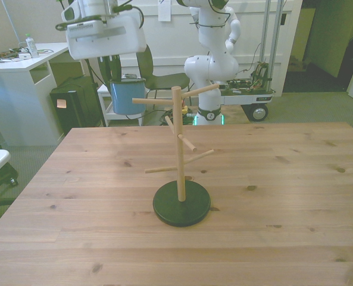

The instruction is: Hang the mug

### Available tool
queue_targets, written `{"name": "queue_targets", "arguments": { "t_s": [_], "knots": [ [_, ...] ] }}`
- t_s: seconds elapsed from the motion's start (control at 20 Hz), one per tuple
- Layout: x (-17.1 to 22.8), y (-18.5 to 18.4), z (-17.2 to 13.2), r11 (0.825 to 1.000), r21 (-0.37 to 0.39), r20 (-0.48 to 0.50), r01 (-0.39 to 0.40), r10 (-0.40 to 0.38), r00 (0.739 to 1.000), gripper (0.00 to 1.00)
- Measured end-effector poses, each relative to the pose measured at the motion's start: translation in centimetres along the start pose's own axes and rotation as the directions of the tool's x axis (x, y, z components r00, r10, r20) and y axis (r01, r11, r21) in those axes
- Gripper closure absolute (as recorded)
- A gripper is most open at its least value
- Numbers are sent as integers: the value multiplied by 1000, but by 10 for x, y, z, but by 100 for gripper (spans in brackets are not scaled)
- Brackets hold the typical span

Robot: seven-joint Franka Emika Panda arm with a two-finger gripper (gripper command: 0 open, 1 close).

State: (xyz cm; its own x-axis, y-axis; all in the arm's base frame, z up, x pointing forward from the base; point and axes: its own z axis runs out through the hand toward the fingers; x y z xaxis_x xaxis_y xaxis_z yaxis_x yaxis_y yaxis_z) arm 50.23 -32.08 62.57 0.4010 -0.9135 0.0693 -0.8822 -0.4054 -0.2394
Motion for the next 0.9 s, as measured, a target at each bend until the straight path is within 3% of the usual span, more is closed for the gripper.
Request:
{"name": "queue_targets", "arguments": {
  "t_s": [0.2, 0.9],
  "knots": [
    [12, -24, -17, 1000, -20, -10, 1, -1, 1000, 100],
    [44, -71, -33, 997, -70, -30, -18, 16, 999, 100]
  ]
}}
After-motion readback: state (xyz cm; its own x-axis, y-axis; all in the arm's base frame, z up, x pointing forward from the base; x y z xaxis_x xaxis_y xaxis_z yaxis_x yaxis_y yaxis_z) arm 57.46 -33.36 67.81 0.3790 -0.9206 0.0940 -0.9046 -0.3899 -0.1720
